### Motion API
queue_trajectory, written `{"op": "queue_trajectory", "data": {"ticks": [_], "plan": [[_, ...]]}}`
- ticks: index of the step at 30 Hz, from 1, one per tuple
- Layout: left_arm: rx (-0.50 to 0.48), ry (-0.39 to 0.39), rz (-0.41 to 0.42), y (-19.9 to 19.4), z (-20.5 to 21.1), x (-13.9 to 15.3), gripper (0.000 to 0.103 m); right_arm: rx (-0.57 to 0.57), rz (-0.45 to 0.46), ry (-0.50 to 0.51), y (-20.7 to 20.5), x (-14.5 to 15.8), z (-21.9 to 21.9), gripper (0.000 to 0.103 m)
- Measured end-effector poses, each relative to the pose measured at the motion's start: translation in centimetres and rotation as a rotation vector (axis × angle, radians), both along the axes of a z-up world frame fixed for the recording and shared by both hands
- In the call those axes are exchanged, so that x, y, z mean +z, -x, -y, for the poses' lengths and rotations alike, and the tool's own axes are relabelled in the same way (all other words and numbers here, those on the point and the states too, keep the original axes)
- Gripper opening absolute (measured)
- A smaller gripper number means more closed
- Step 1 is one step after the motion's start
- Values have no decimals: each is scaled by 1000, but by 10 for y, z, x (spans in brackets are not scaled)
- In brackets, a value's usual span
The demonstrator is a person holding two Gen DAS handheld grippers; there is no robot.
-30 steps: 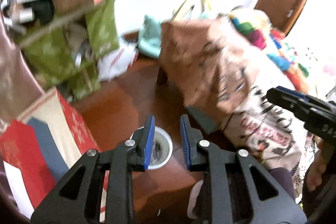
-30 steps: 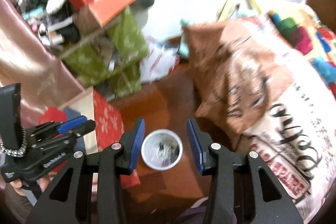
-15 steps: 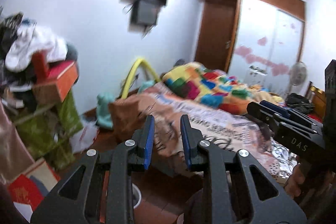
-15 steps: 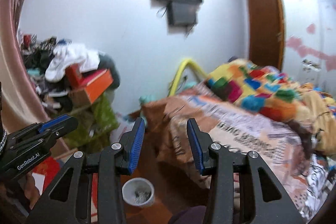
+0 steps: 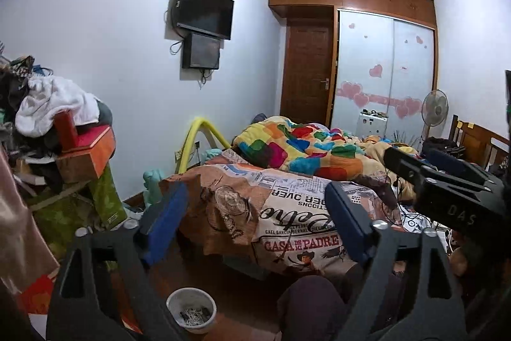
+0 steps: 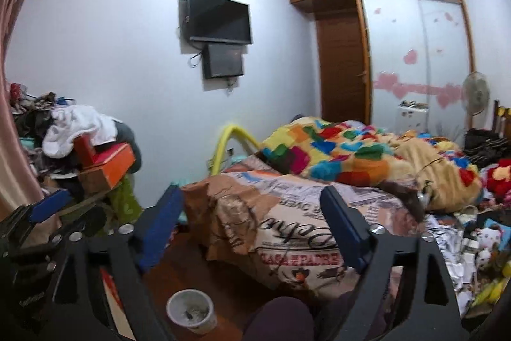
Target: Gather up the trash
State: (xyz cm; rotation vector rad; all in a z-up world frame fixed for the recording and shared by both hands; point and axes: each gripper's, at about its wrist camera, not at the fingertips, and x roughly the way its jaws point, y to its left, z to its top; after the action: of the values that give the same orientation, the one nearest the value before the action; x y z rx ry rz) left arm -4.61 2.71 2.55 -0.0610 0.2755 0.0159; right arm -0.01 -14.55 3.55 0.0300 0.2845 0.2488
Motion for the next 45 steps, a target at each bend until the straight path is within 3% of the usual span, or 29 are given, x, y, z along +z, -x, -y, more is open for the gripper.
{"op": "queue_trajectory", "data": {"ticks": [4,14,45], "plan": [[9,20,-4,4,-9,-2,91,-91,29,15,5,-1,0,103],[13,49,-6,6,-14,-6,91,-63,-3,40,11,-8,-1,103],[11,28,7,12,-7,-2,92,-50,-10,37,12,-8,4,103]]}}
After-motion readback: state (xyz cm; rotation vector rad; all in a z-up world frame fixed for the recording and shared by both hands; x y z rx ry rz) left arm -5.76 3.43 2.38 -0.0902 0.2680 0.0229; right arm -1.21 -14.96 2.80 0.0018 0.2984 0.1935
